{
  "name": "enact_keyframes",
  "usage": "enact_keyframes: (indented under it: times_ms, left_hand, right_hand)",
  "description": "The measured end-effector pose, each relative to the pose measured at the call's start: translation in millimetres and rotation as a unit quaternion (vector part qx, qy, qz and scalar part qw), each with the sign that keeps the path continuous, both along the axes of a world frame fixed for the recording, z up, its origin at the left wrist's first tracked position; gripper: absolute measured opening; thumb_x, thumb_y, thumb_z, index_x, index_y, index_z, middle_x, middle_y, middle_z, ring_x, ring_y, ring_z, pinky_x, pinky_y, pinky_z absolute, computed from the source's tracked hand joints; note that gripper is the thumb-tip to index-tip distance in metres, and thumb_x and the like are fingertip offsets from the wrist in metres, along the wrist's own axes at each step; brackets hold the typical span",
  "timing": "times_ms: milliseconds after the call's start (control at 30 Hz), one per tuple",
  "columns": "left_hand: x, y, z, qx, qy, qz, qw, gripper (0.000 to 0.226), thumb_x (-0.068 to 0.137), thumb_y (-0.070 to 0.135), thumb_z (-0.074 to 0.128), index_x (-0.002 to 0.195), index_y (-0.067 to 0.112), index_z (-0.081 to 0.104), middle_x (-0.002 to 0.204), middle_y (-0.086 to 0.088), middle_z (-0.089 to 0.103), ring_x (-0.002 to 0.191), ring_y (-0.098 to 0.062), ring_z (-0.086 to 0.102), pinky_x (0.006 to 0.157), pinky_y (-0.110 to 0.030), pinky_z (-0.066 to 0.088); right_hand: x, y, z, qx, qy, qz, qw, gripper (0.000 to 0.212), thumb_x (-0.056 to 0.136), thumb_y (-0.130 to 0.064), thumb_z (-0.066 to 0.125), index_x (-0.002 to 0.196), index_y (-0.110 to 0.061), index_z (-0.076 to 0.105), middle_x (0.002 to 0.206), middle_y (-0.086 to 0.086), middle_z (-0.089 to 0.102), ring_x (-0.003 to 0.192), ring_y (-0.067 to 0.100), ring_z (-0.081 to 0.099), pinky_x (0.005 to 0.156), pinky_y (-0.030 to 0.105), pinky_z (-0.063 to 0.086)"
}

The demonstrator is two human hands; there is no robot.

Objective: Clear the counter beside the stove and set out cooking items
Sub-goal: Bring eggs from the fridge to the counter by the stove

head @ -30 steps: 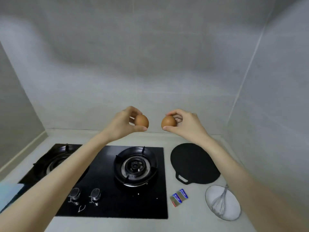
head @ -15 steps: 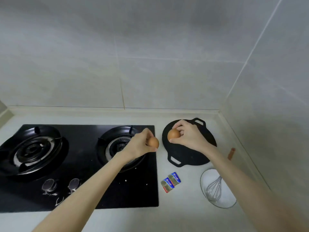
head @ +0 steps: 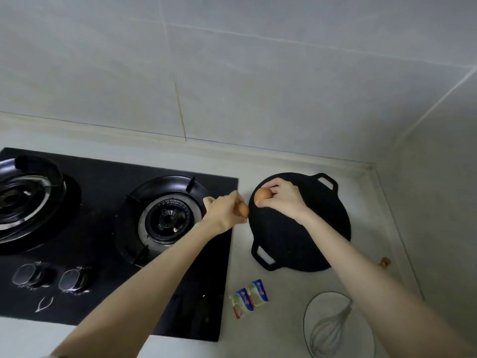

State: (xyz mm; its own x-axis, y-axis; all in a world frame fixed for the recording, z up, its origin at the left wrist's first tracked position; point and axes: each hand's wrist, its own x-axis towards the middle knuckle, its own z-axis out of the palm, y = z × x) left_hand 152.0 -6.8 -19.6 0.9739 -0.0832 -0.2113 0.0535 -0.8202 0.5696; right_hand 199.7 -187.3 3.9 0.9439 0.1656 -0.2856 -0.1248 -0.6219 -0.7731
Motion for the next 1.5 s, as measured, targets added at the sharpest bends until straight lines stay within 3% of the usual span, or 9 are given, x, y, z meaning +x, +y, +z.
enact_keyframes:
  times_ms: [200, 400, 600, 700, 867, 1067, 1233, 1400, 1500]
  left_hand:
    - [39, -2, -15, 0.019, 0.001, 0.029, 0.999, 0.042, 0.077, 0.04, 0.072, 0.109, 0.023, 0.053, 0.098, 0.012, 0.064, 0.104, -0.015, 0.052, 0.078, -0.031, 0.012]
    - [69, 3, -34, 0.033, 0.018, 0.03, 0.999, 0.047, 0.073, 0.046, 0.074, 0.111, 0.025, 0.054, 0.107, 0.004, 0.063, 0.106, -0.017, 0.046, 0.081, -0.032, 0.015]
    - [84, 2, -45, 0.03, 0.031, 0.042, 0.998, 0.058, 0.07, 0.048, 0.076, 0.112, 0.018, 0.049, 0.107, 0.001, 0.061, 0.104, -0.018, 0.048, 0.08, -0.03, 0.014]
    - [88, 1, -46, 0.008, 0.041, 0.06, 0.997, 0.056, 0.07, 0.047, 0.077, 0.11, 0.018, 0.05, 0.106, 0.003, 0.06, 0.104, -0.018, 0.048, 0.083, -0.03, 0.016]
    - [91, 6, -48, -0.001, 0.037, 0.076, 0.996, 0.055, 0.069, 0.051, 0.077, 0.11, 0.021, 0.056, 0.11, 0.007, 0.061, 0.11, -0.019, 0.046, 0.085, -0.032, 0.022]
    - [94, 8, -51, -0.006, 0.035, 0.085, 0.996, 0.053, 0.069, 0.054, 0.076, 0.111, 0.024, 0.063, 0.115, 0.005, 0.062, 0.115, -0.021, 0.047, 0.094, -0.037, 0.035]
    - [95, 9, -48, -0.011, 0.05, 0.08, 0.995, 0.043, 0.071, 0.053, 0.074, 0.101, 0.024, 0.067, 0.105, 0.009, 0.068, 0.105, -0.018, 0.057, 0.089, -0.037, 0.041]
    - [94, 11, -47, -0.022, 0.063, 0.079, 0.995, 0.034, 0.073, 0.048, 0.073, 0.094, 0.022, 0.068, 0.1, 0.007, 0.07, 0.099, -0.019, 0.061, 0.088, -0.042, 0.049]
    - [92, 15, -43, -0.036, 0.06, 0.083, 0.994, 0.039, 0.076, 0.045, 0.073, 0.105, 0.021, 0.068, 0.106, 0.004, 0.069, 0.104, -0.019, 0.06, 0.091, -0.042, 0.049]
  right_hand:
    - [49, 8, -24, 0.014, 0.034, -0.006, 0.999, 0.048, 0.063, -0.016, 0.086, 0.105, -0.022, 0.065, 0.11, 0.001, 0.065, 0.104, 0.011, 0.058, 0.082, 0.022, 0.045]
    - [81, 14, -39, 0.036, 0.066, 0.012, 0.997, 0.048, 0.068, -0.01, 0.082, 0.113, -0.015, 0.066, 0.109, 0.002, 0.065, 0.097, 0.008, 0.059, 0.067, 0.01, 0.042]
    - [99, 22, -57, 0.02, 0.092, 0.021, 0.995, 0.053, 0.066, -0.013, 0.082, 0.113, -0.017, 0.058, 0.106, 0.005, 0.066, 0.098, 0.017, 0.063, 0.087, 0.027, 0.051]
    - [104, 26, -63, 0.006, 0.09, 0.022, 0.996, 0.05, 0.067, -0.017, 0.081, 0.111, -0.017, 0.055, 0.104, 0.004, 0.066, 0.098, 0.016, 0.063, 0.089, 0.029, 0.051]
    - [110, 28, -66, 0.004, 0.099, 0.036, 0.994, 0.049, 0.069, -0.018, 0.08, 0.112, -0.016, 0.057, 0.105, 0.004, 0.066, 0.098, 0.017, 0.063, 0.087, 0.028, 0.05]
    - [113, 33, -64, -0.01, 0.079, 0.053, 0.995, 0.045, 0.075, -0.013, 0.074, 0.118, -0.012, 0.061, 0.111, 0.002, 0.061, 0.094, 0.011, 0.057, 0.068, 0.013, 0.041]
    - [112, 32, -62, -0.009, 0.078, 0.073, 0.994, 0.046, 0.08, -0.01, 0.069, 0.125, -0.009, 0.06, 0.12, 0.005, 0.061, 0.108, 0.013, 0.056, 0.085, 0.019, 0.04]
    - [111, 31, -56, -0.017, 0.069, 0.081, 0.994, 0.048, 0.084, -0.009, 0.066, 0.131, -0.007, 0.055, 0.129, 0.006, 0.059, 0.117, 0.015, 0.053, 0.089, 0.02, 0.038]
    - [109, 28, -48, -0.016, 0.073, 0.081, 0.994, 0.05, 0.084, -0.008, 0.065, 0.133, -0.007, 0.054, 0.13, 0.007, 0.058, 0.115, 0.014, 0.054, 0.087, 0.019, 0.037]
